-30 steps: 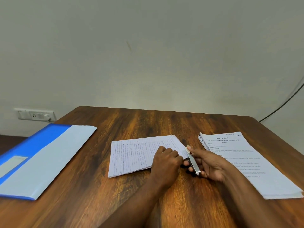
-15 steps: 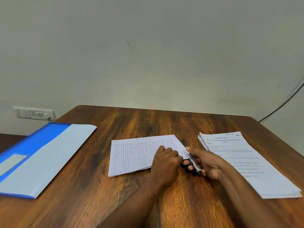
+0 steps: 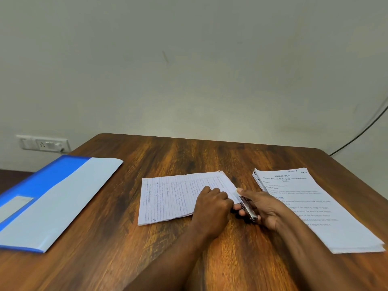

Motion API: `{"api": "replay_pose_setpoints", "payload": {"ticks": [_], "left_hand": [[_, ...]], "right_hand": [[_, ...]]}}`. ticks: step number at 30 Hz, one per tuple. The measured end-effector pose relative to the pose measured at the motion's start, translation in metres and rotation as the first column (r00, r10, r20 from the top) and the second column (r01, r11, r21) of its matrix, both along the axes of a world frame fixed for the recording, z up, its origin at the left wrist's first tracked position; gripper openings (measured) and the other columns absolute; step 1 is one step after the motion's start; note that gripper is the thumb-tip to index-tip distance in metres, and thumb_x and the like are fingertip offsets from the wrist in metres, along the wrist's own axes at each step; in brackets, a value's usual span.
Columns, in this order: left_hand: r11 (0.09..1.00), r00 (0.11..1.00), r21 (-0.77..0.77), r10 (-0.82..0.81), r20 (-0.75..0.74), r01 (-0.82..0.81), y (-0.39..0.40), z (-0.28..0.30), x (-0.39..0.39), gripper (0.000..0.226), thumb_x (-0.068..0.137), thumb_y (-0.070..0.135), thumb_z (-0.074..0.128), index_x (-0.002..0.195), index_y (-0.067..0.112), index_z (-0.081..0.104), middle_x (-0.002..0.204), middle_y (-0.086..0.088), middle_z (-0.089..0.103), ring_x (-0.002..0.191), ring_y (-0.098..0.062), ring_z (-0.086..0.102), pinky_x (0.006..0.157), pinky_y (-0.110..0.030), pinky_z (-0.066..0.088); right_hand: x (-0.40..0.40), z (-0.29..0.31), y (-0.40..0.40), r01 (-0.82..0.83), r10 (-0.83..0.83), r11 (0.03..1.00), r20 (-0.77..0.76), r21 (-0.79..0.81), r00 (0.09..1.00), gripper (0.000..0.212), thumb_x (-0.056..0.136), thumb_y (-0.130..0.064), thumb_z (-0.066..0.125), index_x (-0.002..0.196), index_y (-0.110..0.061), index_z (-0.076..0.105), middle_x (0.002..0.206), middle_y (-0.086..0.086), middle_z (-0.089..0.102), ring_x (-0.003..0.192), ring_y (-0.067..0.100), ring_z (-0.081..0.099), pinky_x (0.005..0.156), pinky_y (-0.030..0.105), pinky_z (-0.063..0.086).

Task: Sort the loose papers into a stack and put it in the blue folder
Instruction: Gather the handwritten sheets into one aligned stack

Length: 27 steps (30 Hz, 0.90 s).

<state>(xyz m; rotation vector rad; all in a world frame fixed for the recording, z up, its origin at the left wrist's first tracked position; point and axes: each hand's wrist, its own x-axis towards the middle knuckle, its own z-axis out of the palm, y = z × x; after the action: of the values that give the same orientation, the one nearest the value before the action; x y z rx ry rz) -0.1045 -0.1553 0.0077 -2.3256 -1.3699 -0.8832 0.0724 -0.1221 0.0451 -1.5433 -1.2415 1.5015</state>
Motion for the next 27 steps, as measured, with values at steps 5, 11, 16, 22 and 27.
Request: {"api": "replay_pose_setpoints", "payload": {"ticks": [5, 11, 16, 22, 27], "left_hand": [[1.0, 1.0, 0.001, -0.007, 0.002, 0.007, -0.001, 0.001, 0.0, 0.019, 0.095, 0.023, 0.07, 0.077, 0.021, 0.077, 0.068, 0.005, 0.067, 0.065, -0.01, 0.053, 0.067, -0.029, 0.033], [1.0, 1.0, 0.001, -0.01, -0.002, 0.01, -0.002, 0.001, 0.0, 0.019, 0.094, 0.025, 0.071, 0.076, 0.022, 0.076, 0.067, 0.005, 0.065, 0.064, -0.009, 0.051, 0.067, -0.029, 0.031], [1.0, 1.0, 0.007, -0.006, -0.01, 0.007, -0.002, 0.002, 0.001, 0.021, 0.094, 0.025, 0.071, 0.073, 0.022, 0.075, 0.065, 0.005, 0.064, 0.063, -0.009, 0.05, 0.066, -0.029, 0.03], [0.999, 0.999, 0.009, 0.033, -0.014, -0.033, -0.002, 0.001, 0.0, 0.02, 0.094, 0.023, 0.068, 0.075, 0.023, 0.076, 0.066, 0.006, 0.065, 0.063, -0.01, 0.052, 0.065, -0.03, 0.034], [0.997, 0.997, 0.005, 0.074, -0.001, -0.074, -0.004, 0.002, 0.0, 0.013, 0.091, 0.022, 0.074, 0.08, 0.023, 0.08, 0.067, 0.005, 0.067, 0.063, -0.011, 0.054, 0.064, -0.031, 0.04]], "right_hand": [[0.0, -0.002, 0.002, 0.013, -0.013, 1.0, -0.01, 0.01, 1.0, 0.046, 0.097, -0.045, 0.069, 0.103, 0.0, 0.078, 0.095, 0.019, 0.08, 0.061, 0.018, 0.071, 0.047, 0.02, 0.031], [0.0, 0.0, 0.0, 0.036, -0.036, 0.999, -0.06, -0.001, 0.998, 0.038, 0.098, -0.032, 0.071, 0.106, 0.004, 0.075, 0.094, 0.024, 0.079, 0.059, 0.021, 0.073, 0.046, 0.021, 0.042], [0.0, 0.003, -0.004, 0.034, -0.034, 0.999, -0.019, 0.001, 0.999, 0.038, 0.098, -0.034, 0.071, 0.106, 0.004, 0.075, 0.095, 0.023, 0.079, 0.063, 0.021, 0.074, 0.039, 0.019, 0.038], [-0.002, 0.009, -0.01, 0.003, -0.002, 1.0, 0.043, -0.027, 0.999, 0.046, 0.097, -0.049, 0.067, 0.108, -0.005, 0.076, 0.097, 0.015, 0.081, 0.072, 0.021, 0.076, 0.051, 0.023, 0.036], [-0.004, 0.011, -0.019, 0.101, -0.108, 0.993, 0.122, 0.058, 0.987, 0.053, 0.087, -0.054, 0.077, 0.097, -0.002, 0.076, 0.081, 0.012, 0.08, 0.066, 0.024, 0.073, 0.049, 0.024, 0.043]]}}
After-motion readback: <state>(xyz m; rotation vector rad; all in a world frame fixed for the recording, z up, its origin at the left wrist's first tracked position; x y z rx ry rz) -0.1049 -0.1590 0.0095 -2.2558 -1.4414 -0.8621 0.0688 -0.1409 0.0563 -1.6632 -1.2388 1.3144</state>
